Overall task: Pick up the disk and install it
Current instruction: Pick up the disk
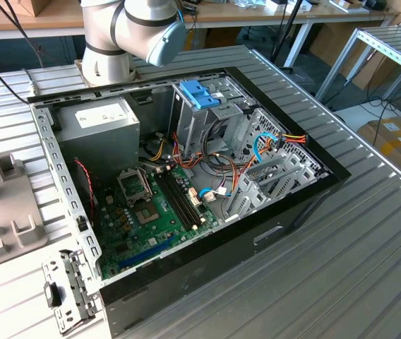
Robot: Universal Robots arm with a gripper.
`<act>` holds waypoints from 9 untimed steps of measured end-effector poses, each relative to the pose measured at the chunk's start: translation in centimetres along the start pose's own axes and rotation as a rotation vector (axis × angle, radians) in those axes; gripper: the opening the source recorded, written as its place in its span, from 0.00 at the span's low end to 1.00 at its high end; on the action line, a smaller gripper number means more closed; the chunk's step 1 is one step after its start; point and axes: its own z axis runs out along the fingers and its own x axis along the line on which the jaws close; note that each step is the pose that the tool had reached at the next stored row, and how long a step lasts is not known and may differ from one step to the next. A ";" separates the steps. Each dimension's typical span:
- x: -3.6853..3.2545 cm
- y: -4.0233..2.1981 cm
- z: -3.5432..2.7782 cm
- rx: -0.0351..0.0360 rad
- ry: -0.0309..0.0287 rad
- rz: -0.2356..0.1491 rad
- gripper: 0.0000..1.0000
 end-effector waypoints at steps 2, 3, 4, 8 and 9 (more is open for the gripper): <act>0.00 0.00 0.00 -0.0001 0.0003 -0.006 0.11; 0.00 0.00 0.00 -0.0002 0.0005 -0.010 0.11; 0.00 0.00 0.00 -0.0003 0.0006 -0.013 0.11; 0.00 0.00 0.00 -0.0007 0.0014 -0.030 0.11; 0.00 0.00 0.00 -0.0008 0.0016 -0.035 0.11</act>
